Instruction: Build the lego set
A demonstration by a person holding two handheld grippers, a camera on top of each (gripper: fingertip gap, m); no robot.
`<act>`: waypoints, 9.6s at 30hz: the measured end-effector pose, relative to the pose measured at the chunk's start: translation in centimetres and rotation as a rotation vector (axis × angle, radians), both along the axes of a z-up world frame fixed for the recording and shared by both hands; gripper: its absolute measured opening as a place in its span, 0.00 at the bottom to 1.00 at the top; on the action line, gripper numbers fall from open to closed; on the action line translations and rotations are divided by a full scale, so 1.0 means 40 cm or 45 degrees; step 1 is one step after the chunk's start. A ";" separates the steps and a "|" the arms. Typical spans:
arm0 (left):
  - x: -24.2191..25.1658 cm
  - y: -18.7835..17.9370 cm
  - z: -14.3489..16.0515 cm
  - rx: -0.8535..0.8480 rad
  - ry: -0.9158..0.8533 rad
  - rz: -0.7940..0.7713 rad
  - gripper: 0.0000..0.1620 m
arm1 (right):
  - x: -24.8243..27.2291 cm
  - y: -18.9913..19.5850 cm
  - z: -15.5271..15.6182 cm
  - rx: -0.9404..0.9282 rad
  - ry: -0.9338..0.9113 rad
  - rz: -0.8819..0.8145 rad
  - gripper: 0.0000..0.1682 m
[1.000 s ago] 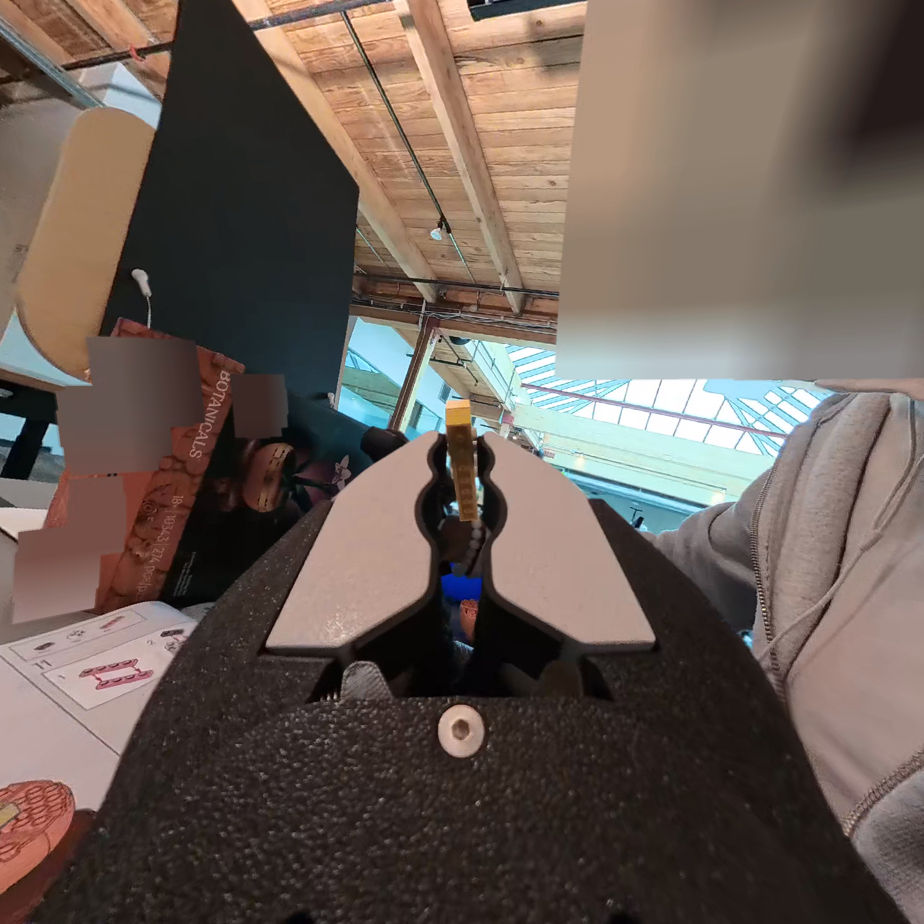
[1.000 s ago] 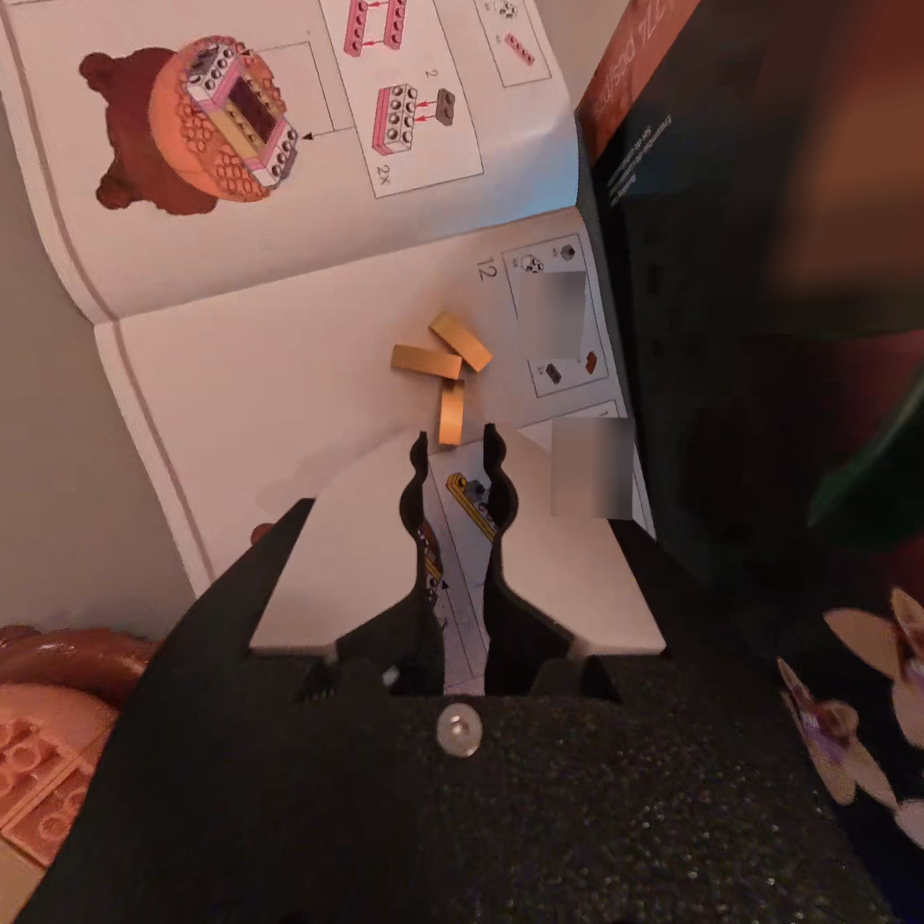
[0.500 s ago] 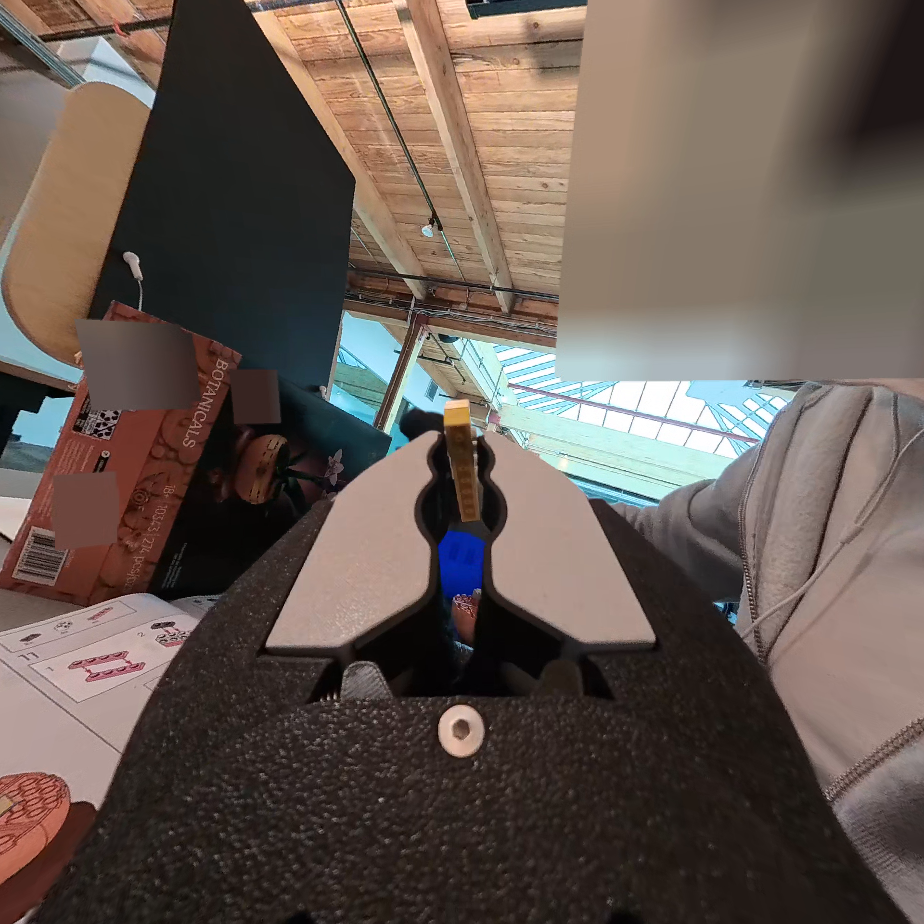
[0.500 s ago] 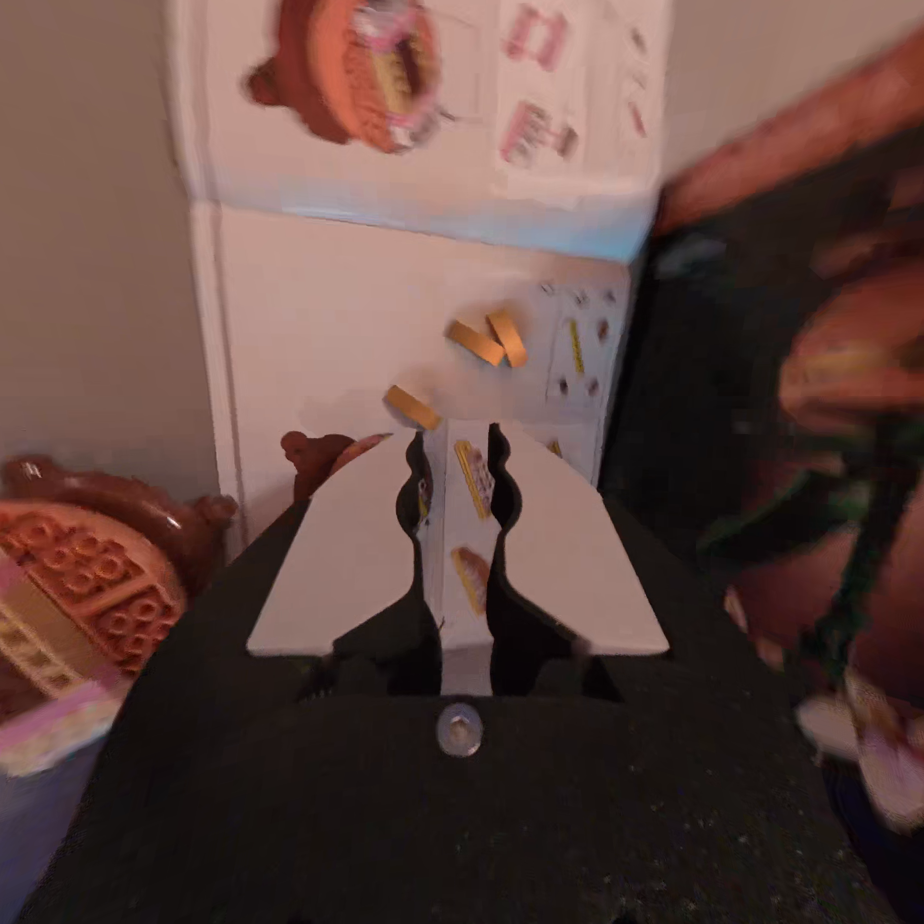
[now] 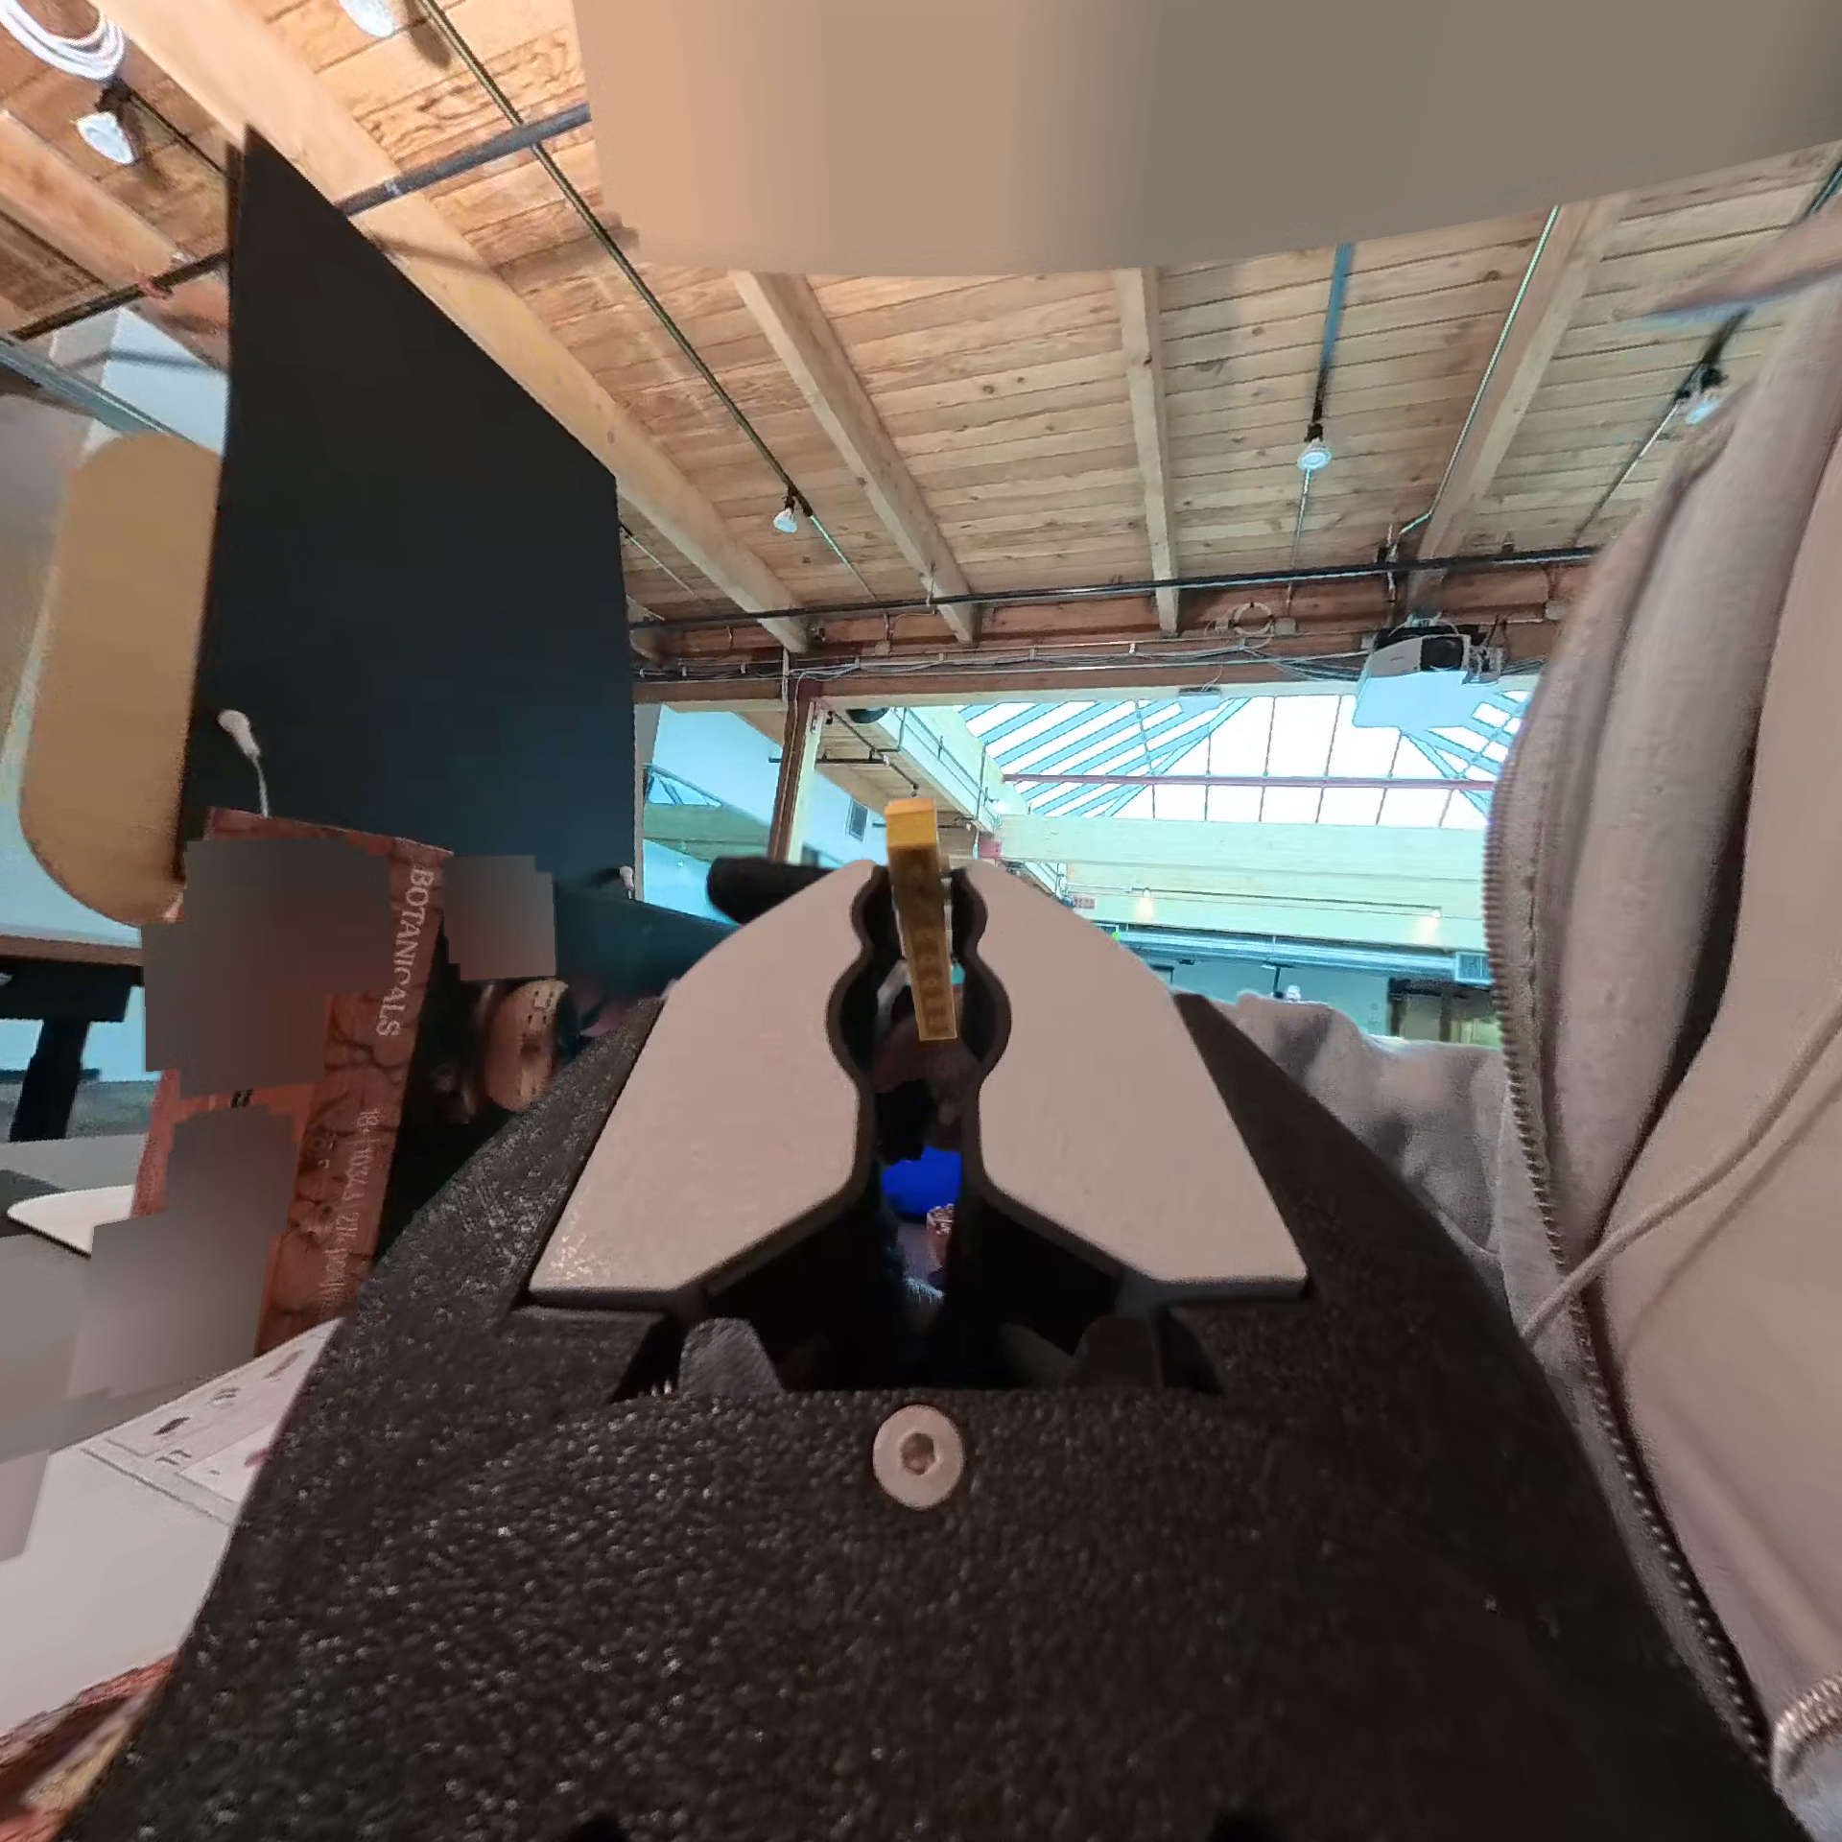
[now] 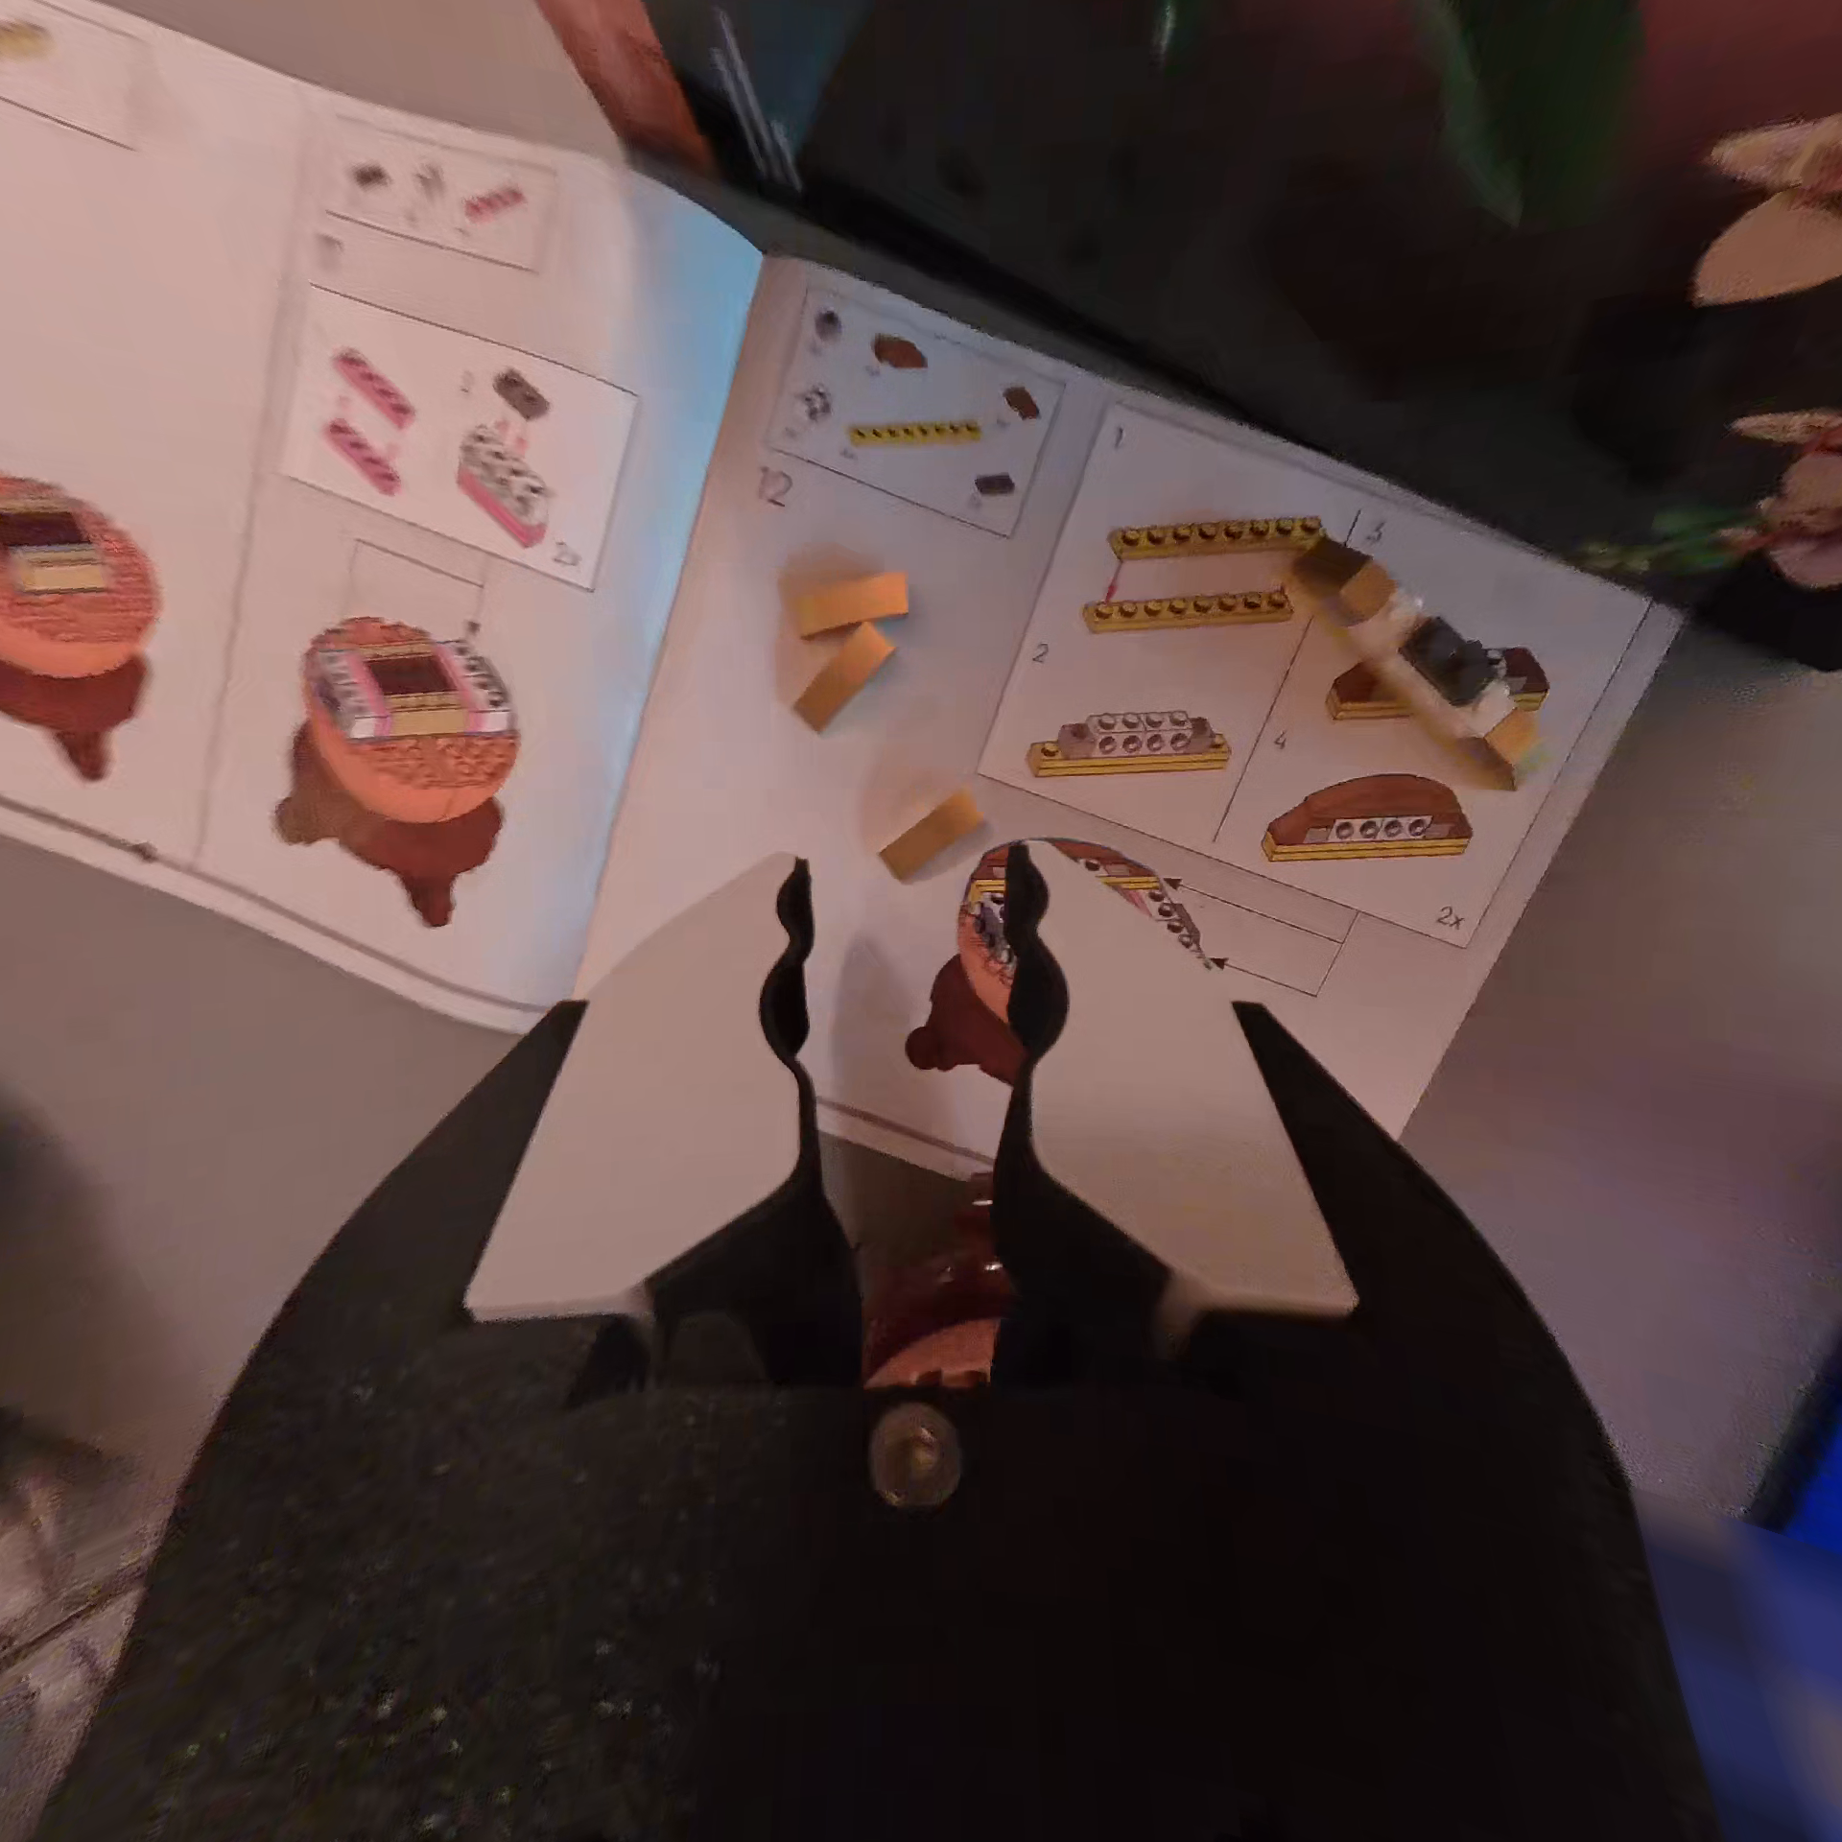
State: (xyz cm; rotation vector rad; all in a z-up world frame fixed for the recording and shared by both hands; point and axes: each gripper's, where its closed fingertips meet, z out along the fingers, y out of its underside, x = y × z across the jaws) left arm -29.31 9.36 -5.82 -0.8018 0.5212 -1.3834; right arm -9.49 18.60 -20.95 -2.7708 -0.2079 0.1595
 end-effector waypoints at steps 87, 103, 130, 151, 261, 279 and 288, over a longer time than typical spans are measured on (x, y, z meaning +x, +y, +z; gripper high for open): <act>0.123 -0.013 0.091 -0.401 -0.248 -0.333 0.06 | -0.331 -0.261 0.440 0.143 0.578 1.441 0.04; 0.109 -0.015 0.123 -0.310 -0.333 -0.361 0.06 | -0.342 -0.252 0.468 0.070 0.425 1.435 0.05; 0.072 0.040 0.286 -0.364 -0.674 -0.522 0.06 | -0.312 -0.276 0.696 2.211 -0.317 1.364 0.32; 0.167 -0.005 0.339 -0.388 -0.645 -0.665 0.06 | -0.330 -0.231 0.691 2.350 -0.664 1.522 0.16; 0.054 0.083 0.048 -0.192 0.607 0.272 0.23 | 0.260 -0.088 -0.045 0.459 -0.006 0.279 0.06; 0.058 0.058 0.029 -0.128 0.643 0.233 0.21 | 0.255 0.117 -0.064 0.236 -0.257 0.831 0.13; 0.160 0.023 -0.051 -0.252 0.663 -0.232 0.23 | -0.004 -0.029 0.176 0.355 0.324 1.169 0.07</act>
